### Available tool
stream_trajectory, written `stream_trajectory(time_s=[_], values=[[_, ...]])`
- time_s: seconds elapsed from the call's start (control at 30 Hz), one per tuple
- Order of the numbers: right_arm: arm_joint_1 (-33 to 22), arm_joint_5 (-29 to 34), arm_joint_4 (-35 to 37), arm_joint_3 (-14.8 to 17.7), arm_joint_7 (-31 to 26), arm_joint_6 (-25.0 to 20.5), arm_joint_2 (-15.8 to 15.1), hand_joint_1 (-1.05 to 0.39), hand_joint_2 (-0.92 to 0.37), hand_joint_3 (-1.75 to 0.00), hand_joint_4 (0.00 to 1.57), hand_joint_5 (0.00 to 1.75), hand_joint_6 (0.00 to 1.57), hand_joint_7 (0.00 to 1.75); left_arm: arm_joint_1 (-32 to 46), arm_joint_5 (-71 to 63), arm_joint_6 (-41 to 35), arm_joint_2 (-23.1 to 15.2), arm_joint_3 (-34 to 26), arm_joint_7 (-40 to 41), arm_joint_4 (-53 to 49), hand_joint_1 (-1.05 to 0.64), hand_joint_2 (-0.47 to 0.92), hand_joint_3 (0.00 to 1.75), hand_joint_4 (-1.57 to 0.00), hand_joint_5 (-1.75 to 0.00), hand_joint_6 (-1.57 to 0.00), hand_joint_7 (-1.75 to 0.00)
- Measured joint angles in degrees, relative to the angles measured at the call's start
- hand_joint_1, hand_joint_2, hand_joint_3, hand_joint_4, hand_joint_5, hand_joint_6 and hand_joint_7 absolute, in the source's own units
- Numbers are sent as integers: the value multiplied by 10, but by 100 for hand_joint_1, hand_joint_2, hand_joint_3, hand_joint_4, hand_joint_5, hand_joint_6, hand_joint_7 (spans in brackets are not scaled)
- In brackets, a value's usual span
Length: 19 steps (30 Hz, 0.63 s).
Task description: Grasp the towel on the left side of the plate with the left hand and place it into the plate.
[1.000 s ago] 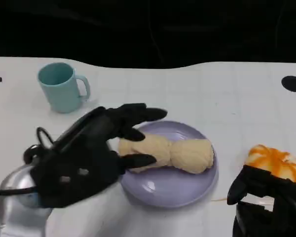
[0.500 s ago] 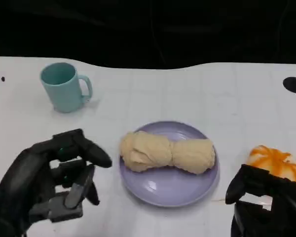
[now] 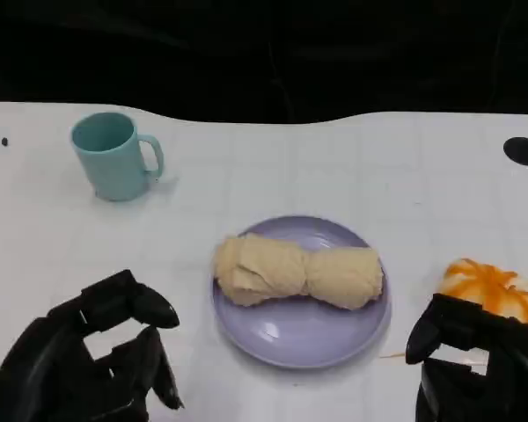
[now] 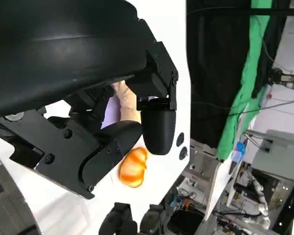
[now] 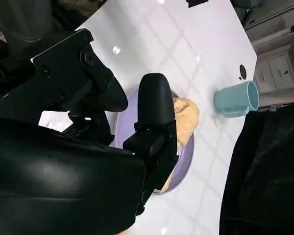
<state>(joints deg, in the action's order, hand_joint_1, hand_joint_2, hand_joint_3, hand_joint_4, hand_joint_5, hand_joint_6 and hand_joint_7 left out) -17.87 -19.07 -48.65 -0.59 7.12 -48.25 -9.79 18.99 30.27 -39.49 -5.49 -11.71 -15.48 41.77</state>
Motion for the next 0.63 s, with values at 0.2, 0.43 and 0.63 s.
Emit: stream_trajectory(time_s=[0.2, 0.43, 0.63], values=[[-4, 3, 5, 3, 5, 16, -5, -7, -51, -135, 77, 175, 59, 168, 1, -7, 19, -17, 11, -1, -22, -10, 51, 128, -83, -175, -76, -160], [-7, 3, 5, 3, 5, 16, -7, -5, -52, -136, 76, 175, 59, 169, 11, -7, 43, -34, 21, -6, -39, -10, 54, 120, -82, -175, -81, -152], [-6, 5, 5, -6, 1, 17, -7, -6, -52, -136, 77, 175, 59, 168, 11, -7, 43, -49, 23, -6, -44, -9, 54, 120, -82, -175, -81, -152]])
